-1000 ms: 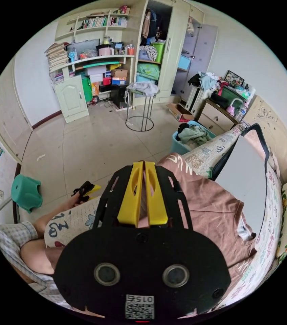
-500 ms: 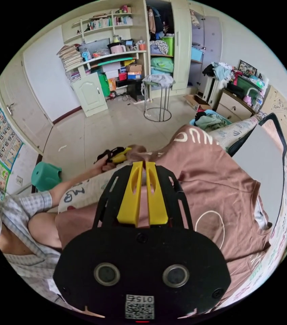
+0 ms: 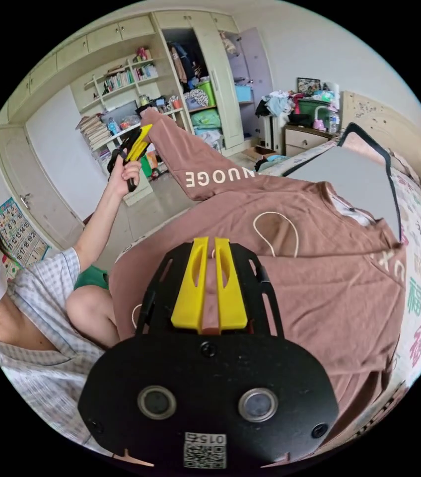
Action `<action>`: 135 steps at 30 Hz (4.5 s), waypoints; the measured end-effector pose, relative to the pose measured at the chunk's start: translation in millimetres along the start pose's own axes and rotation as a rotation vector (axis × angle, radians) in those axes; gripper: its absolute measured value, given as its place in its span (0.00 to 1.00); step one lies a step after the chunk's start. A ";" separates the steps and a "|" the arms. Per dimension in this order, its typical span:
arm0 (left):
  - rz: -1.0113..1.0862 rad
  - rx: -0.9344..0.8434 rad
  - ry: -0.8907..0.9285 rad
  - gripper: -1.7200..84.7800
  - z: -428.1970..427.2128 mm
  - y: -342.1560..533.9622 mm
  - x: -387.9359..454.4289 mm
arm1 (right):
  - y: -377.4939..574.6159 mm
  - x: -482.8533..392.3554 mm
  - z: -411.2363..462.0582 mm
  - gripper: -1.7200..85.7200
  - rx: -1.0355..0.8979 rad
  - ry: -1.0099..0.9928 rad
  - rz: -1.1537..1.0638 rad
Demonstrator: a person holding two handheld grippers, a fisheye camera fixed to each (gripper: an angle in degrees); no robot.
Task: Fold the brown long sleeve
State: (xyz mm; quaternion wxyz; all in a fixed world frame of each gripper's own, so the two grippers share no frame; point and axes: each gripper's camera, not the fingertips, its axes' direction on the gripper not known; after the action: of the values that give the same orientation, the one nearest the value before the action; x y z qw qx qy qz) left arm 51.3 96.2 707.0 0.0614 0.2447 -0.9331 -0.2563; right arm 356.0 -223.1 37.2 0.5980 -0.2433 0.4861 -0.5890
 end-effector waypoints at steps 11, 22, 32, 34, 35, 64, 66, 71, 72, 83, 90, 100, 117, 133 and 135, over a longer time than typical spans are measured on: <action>0.351 -1.239 0.043 0.03 365.7 237.3 144.7 | 132.3 86.3 -144.4 0.06 0.147 0.115 0.276; 0.430 -1.192 -0.066 0.06 392.4 243.1 186.6 | 141.6 75.5 -132.4 0.14 -0.211 -0.156 0.011; 0.488 -1.290 0.143 0.11 392.2 244.5 236.1 | 153.3 86.3 -170.5 0.15 -0.140 -0.199 0.046; 0.501 -1.295 0.126 0.11 389.3 241.4 239.5 | 152.5 92.8 -166.5 0.15 -0.160 -0.266 0.071; 0.507 -1.293 0.115 0.11 388.0 240.4 239.7 | 151.9 93.7 -164.6 0.15 -0.170 -0.270 0.075; 0.357 -0.801 -0.439 0.11 244.7 127.3 194.4 | 168.2 94.8 -216.7 0.04 -0.266 -0.020 0.166; 0.365 -0.753 -0.588 0.13 231.5 121.0 189.3 | 167.3 92.7 -222.9 0.05 -0.251 0.004 0.182; 0.442 -0.769 -0.822 0.14 235.7 123.9 178.2 | 151.0 59.7 -243.1 0.14 -0.162 0.070 0.144; 0.455 -0.805 -0.856 0.15 243.3 124.8 173.4 | 143.8 42.6 -244.5 0.15 -0.138 0.047 0.082; 0.445 -0.908 -0.899 0.13 280.8 123.3 153.6 | 110.5 -48.3 -145.1 0.11 -0.485 0.194 -0.261; 0.468 -0.791 -0.943 0.08 252.9 119.5 169.4 | 117.4 -48.7 -156.5 0.06 -0.471 0.193 -0.254; 0.567 -0.885 -1.082 0.09 264.3 150.3 166.6 | 125.6 -29.6 -207.8 0.09 -0.327 0.065 -0.177; 0.400 -0.876 -0.992 0.10 229.7 121.9 113.7 | 131.2 44.3 -186.6 0.03 -0.333 0.247 0.059; 0.118 -0.773 -0.557 0.13 134.2 13.7 60.7 | 116.1 92.1 -258.7 0.05 -0.117 0.345 0.009; 0.157 -0.632 -0.540 0.13 135.5 -8.3 63.5 | 97.1 121.7 -255.5 0.08 -0.062 0.352 0.041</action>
State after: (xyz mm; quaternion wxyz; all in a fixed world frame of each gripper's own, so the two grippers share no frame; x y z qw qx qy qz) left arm -33.1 119.7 585.5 -0.0938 0.0662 -0.8071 -0.5791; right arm 159.4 -247.4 -187.0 0.5076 -0.1446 0.6061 -0.5950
